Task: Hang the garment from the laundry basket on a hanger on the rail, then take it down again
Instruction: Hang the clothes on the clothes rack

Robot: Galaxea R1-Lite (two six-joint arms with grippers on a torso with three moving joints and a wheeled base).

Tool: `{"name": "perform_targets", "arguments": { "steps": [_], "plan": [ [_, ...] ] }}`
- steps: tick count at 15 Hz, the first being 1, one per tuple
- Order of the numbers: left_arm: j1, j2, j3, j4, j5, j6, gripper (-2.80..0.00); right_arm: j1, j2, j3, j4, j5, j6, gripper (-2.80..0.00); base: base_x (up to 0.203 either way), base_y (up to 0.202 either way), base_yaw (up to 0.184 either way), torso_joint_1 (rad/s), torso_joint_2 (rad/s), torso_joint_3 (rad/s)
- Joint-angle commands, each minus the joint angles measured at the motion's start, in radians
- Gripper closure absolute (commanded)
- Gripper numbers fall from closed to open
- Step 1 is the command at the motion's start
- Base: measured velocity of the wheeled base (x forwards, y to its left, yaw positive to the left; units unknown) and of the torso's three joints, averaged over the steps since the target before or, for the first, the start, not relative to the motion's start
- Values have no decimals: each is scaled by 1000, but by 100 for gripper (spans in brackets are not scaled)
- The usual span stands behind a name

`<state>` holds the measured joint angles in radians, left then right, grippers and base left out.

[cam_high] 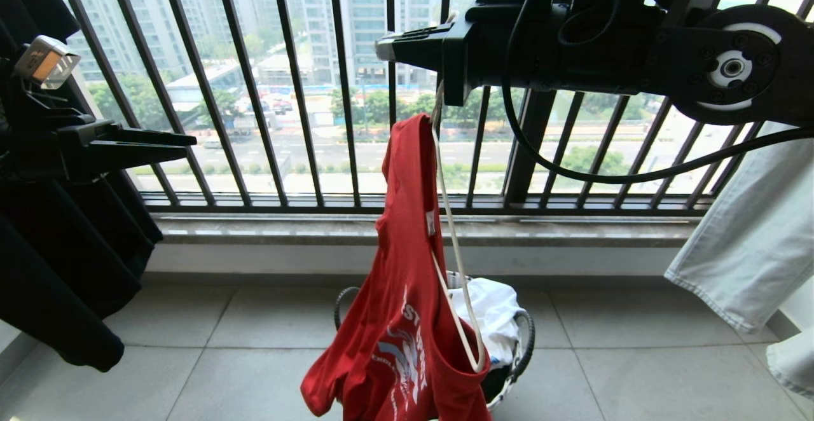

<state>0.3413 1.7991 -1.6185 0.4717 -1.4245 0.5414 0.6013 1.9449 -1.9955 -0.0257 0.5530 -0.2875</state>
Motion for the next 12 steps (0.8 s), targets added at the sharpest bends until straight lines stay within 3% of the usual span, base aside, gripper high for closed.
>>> {"name": "perform_targets", "arguments": {
  "steps": [1,5,10,12],
  "plan": [
    [-1,6,2,4,-8,9,-280,8,-11,0,5,5,-11,0,0,0,0,0,0,0],
    [-55,-15,43,10,-42,4,-280,39,-15,1,5,2,-38,0,0,0,0,0,0,0],
    [-270,-60,130,11,-83,-49,-280,113,-14,7,0,-33,-11,0,0,0,0,0,0,0],
    [-333,-86,146,13,-86,-137,-280,126,-3,7,-23,-66,3,0,0,0,0,0,0,0]
  ]
}}
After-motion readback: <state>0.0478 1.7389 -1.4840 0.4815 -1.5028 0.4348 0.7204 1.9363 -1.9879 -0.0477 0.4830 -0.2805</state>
